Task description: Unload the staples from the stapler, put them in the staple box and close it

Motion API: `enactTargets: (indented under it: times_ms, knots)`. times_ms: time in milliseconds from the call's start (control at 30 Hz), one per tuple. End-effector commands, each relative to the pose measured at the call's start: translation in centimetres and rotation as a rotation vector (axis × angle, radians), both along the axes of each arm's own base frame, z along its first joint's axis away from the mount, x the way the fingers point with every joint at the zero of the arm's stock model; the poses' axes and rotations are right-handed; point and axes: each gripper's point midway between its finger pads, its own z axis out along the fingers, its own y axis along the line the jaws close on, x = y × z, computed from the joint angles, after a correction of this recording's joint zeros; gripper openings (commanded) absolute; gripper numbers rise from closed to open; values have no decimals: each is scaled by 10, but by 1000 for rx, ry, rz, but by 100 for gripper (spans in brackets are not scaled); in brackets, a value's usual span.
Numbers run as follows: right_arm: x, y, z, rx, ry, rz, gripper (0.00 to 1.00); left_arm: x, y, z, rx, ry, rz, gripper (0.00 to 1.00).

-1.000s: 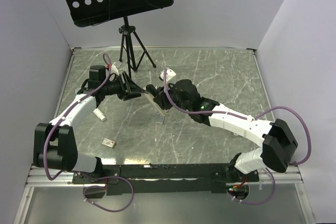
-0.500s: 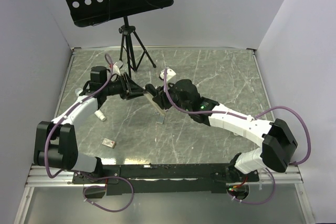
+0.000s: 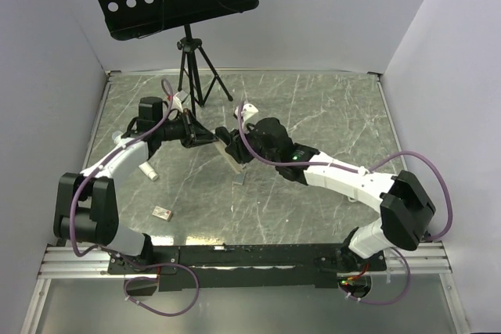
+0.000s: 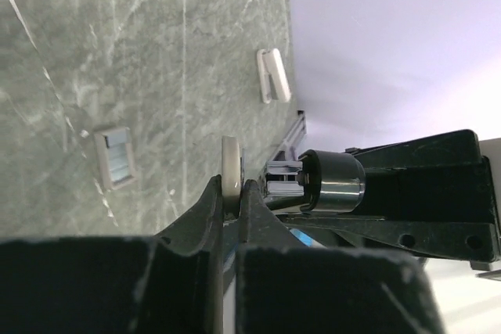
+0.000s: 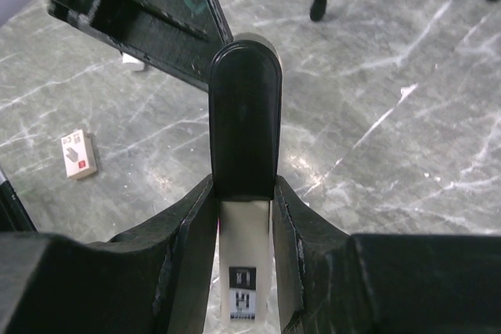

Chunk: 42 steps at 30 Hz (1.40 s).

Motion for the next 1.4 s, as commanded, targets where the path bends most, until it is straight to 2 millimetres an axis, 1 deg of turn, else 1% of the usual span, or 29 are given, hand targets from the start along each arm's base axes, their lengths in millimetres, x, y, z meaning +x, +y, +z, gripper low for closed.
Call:
enactTargets:
  times_ms: [0, 33, 67, 100, 133, 167, 300, 333, 400, 433, 467, 533, 567, 600, 733, 767, 833, 867, 900, 1000, 1033, 1067, 1100, 1167, 1200, 1267, 1300, 1333, 1367]
  knots:
    - [16, 10, 51, 94, -48, -39, 33, 13, 0, 14, 50, -84, -27, 1]
    - [15, 9, 48, 76, -27, -41, 43, 13, 0, 13, 52, -89, -25, 1]
    - [16, 9, 49, 72, -19, -46, 48, 12, 1, 10, 50, -93, -20, 1]
    - [20, 9, 59, 83, -18, -41, 52, 11, 1, 9, 47, -99, -20, 1]
    - [21, 10, 55, 69, 6, -41, 61, 10, 1, 9, 46, -102, -18, 1]
    - [21, 10, 59, 57, 15, -36, 64, 7, 1, 6, 47, -94, -22, 1]
    - [28, 14, 57, 27, 19, -32, 66, 5, 2, 5, 58, -95, -28, 1]
    - [30, 16, 51, 11, 36, -30, 66, 5, 2, 6, 58, -101, -31, 1]
    - [33, 20, 53, -3, 49, -31, 66, 3, 1, 9, 45, -109, -44, 1]
    - [35, 21, 47, -18, 56, -32, 66, 3, 1, 12, 39, -118, -44, 1]
    - [38, 24, 50, -20, 50, -32, 66, 1, 1, 11, 38, -117, -45, 1]
    - [40, 26, 41, -52, 60, -25, 66, 0, 1, 16, 30, -136, -48, 1]
    - [43, 27, 44, -55, 57, -29, 66, -1, 1, 16, 26, -135, -50, 1]
    - [44, 26, 39, -71, 64, -30, 66, -2, 0, 17, 21, -138, -54, 1]
    - [42, 29, 38, -64, 70, -11, 60, -8, -2, 14, -6, -103, -72, 1]
    - [40, 29, 33, -66, 76, -7, 59, -4, -2, 18, -17, -135, -73, 1]
    - [40, 28, 35, -51, 74, -7, 57, -6, -2, 18, -38, -124, -79, 1]
    - [40, 27, 30, -57, 83, -6, 55, -5, -2, 20, -43, -135, -75, 1]
    - [40, 26, 29, -57, 85, -8, 45, -5, -2, 19, -41, -133, -69, 1]
    - [42, 21, 27, -48, 84, -13, 27, -5, -1, 16, -36, -125, -64, 1]
    - [41, 21, 27, -44, 84, -12, 24, -4, -1, 16, -34, -122, -60, 1]
    - [42, 17, 23, -41, 92, -16, 22, -3, 0, 14, -30, -120, -54, 1]
    - [39, 16, 28, -23, 95, -12, 20, -3, 1, 12, -22, -105, -45, 1]
    - [40, 7, 27, -16, 106, -23, 19, 8, 8, 6, 19, -92, 12, 1]
    - [37, 2, 36, 2, 96, -25, 19, 8, 12, -2, 53, -53, 33, 1]
    - [34, -6, 35, -3, 99, -28, 18, 19, 21, -7, 99, -40, 89, 1]
    - [29, -11, 41, 4, 85, -28, 18, 21, 25, -8, 109, -30, 106, 1]
    - [24, -17, 31, -11, 97, -29, 17, 23, 30, -10, 115, -18, 127, 1]
    - [20, -20, 30, -12, 97, -27, 17, 26, 34, -11, 124, -14, 152, 1]
